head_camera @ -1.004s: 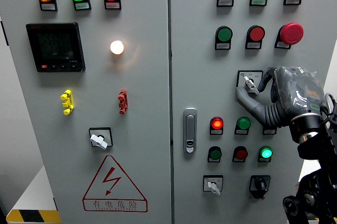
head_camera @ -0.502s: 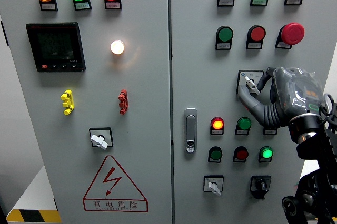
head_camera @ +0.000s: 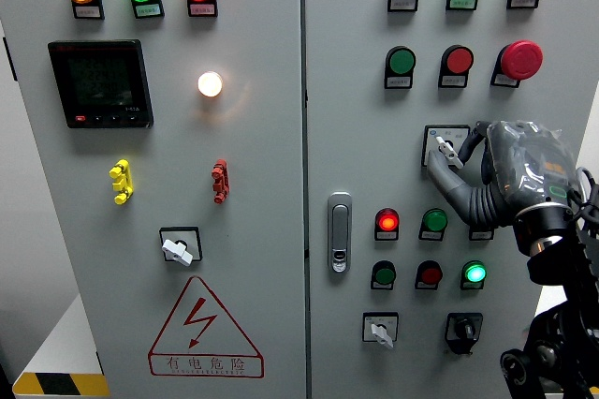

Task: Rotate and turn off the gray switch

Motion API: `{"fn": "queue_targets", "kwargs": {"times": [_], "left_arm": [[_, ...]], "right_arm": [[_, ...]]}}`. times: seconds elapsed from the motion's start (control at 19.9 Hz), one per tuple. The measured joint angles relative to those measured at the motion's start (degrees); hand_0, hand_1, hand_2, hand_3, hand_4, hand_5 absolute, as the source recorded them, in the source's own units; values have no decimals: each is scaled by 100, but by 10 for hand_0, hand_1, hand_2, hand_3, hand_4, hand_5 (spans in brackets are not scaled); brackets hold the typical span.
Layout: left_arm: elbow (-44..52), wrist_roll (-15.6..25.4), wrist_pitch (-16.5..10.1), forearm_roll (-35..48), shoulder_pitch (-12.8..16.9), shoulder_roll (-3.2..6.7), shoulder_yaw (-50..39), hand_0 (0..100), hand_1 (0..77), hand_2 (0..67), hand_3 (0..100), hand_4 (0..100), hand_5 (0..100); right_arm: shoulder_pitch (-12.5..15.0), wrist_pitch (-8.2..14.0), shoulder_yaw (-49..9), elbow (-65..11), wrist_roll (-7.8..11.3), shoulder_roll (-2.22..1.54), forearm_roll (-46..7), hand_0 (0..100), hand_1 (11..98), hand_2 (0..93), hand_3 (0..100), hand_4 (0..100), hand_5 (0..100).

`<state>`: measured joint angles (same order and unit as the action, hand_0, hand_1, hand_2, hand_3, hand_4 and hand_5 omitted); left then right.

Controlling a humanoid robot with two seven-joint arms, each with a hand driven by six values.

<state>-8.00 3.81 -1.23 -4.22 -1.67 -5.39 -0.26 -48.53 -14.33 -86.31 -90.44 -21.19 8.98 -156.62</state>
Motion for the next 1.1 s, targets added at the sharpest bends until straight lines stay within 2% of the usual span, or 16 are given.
{"fn": "queue_targets", "kwargs": {"times": [0.65,1.1], "left_arm": [[0,-1,0,0,0,1,0,0,0,131,183,96,118],[0,-3,0,0,0,2,0,0,0,131,183,96,118]], "right_arm": [[-8,1,12,-12,-8,-1,0,464,279,696,1000,921,1000],[-31,1,9,-16,-13,6,-1,517,287,722,1000,921,1000]]}}
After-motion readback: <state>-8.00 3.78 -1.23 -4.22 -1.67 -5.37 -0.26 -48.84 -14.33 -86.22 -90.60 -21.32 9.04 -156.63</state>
